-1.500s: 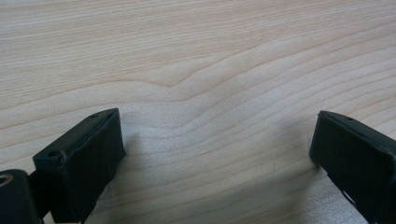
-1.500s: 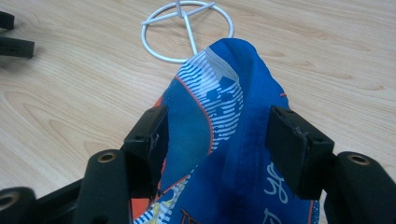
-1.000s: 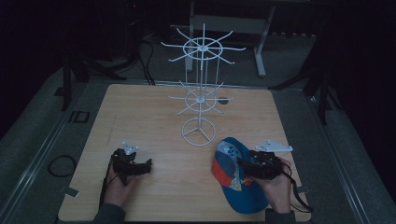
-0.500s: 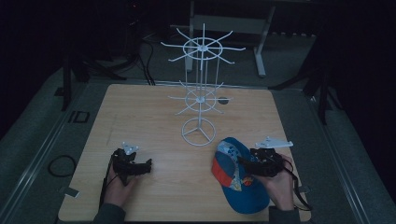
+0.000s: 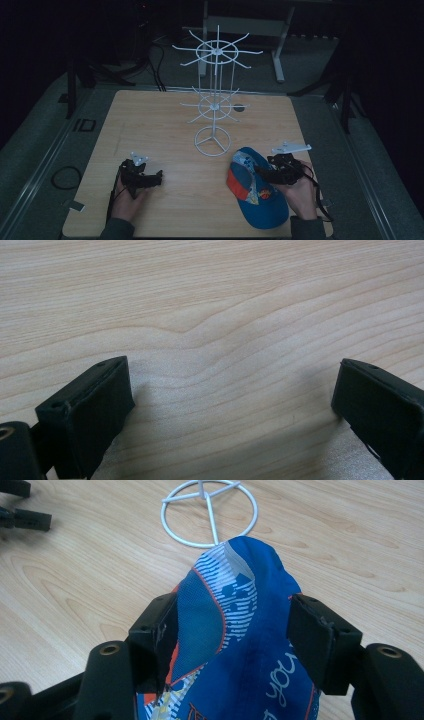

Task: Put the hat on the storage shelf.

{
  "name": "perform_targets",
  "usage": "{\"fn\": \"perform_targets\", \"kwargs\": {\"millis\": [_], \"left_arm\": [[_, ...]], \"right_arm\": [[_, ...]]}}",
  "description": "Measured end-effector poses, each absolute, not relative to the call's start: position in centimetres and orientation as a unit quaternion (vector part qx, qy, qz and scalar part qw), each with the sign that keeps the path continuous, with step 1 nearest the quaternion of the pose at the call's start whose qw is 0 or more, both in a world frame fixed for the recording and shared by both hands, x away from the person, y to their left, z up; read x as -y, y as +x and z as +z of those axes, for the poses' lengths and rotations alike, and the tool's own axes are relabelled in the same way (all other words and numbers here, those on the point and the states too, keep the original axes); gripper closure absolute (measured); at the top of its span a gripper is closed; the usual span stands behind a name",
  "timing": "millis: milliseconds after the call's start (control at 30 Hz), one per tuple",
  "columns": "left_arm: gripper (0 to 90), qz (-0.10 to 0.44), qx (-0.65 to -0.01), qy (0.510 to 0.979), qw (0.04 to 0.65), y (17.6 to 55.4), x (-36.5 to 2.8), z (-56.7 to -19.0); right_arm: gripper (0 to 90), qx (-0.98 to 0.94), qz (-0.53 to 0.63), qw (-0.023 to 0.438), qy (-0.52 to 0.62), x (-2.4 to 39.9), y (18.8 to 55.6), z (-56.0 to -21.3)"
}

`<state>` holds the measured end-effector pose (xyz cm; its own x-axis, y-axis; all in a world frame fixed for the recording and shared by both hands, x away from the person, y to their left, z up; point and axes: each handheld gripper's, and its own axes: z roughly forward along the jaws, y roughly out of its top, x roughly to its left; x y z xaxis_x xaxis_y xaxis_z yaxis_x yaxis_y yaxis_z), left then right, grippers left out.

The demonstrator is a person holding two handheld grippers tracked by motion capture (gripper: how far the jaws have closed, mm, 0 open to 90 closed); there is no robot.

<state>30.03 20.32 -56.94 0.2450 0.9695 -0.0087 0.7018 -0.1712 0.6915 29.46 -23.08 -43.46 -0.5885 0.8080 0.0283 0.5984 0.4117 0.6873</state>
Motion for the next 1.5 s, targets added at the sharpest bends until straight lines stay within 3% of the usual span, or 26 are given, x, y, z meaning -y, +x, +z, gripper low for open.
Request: {"fn": "perform_targets", "kwargs": {"millis": [1500], "left_arm": [[3.4, 0.226, -0.573, 0.73, 0.298, 30.0, -20.3, -56.9]], "right_arm": [[34.9, -0.853, 0.284, 0.135, 0.416, 21.7, 33.6, -43.7]]}}
